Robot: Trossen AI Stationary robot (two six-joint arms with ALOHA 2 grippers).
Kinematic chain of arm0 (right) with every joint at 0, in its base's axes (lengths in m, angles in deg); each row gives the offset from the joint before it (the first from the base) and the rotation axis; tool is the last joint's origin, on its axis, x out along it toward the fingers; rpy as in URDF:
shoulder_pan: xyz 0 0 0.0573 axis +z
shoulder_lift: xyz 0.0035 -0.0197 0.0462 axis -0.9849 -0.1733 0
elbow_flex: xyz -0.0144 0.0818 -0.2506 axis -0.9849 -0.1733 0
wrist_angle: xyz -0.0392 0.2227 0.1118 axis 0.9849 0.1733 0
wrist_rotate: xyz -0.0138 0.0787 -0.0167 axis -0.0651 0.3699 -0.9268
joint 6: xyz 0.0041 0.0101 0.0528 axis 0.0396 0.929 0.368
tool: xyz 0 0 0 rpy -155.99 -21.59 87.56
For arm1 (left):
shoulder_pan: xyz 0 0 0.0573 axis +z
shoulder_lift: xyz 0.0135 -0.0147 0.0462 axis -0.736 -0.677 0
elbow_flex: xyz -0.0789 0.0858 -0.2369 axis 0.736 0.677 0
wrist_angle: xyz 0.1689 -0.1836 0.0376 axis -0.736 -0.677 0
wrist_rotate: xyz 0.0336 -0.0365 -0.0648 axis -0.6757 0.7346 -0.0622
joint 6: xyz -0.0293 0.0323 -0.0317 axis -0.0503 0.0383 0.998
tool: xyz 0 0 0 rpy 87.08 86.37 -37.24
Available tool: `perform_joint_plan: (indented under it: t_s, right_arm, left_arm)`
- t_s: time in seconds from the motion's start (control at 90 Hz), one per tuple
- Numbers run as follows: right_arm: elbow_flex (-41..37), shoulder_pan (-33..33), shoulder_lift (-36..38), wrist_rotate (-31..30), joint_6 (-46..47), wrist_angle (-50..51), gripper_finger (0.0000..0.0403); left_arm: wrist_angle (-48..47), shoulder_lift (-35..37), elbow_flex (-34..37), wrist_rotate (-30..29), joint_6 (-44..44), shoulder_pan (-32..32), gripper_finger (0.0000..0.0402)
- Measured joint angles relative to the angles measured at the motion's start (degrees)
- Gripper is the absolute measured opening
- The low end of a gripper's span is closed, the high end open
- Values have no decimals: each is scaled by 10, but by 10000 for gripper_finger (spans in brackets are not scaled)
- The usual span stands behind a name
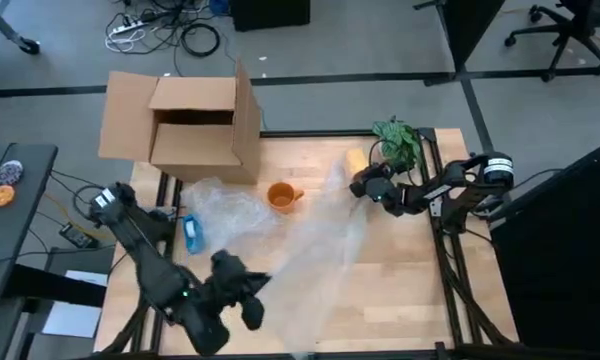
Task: Wrap mug
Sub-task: Wrap the yellow mug using the transparent bubble wrap
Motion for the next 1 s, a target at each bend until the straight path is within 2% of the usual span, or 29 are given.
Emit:
perform_joint_plan:
  t_s: [0.1,0.189,0.344,0.511,0.589,0.667,0.778,0.844,0.911,1.0]
  right_arm:
    - [0,0,0,1,-1,0,0]
    - [0,0,0,2,-3,0,0]
    - [0,0,0,4,-8,-2,0]
    - [0,1,0,5,-15,-4,0]
    - [0,1,0,5,-18,-6,0]
    - [0,0,1,5,-24,-11,0]
    - [0,0,1,6,-25,-19,0]
    - [0,0,1,7,-25,-21,0]
    - [0,0,1,7,-22,-21,0]
    - [0,0,1,7,-15,-22,0]
  left_arm:
    - [115,4,116,39,119,-20,1]
    - [297,-13,223,88,153,-35,5]
    - [630,-50,355,89,140,-49,27]
    - [752,-50,408,75,57,-57,63]
    - [808,-37,414,69,-33,-61,74]
    - [916,-20,414,72,-171,-67,79]
    - [1131,-3,408,70,-446,-76,81]
    - [1226,5,395,77,-622,-82,81]
    - [1267,14,378,80,-753,-92,81]
    - [1264,18,360,58,-849,-103,81]
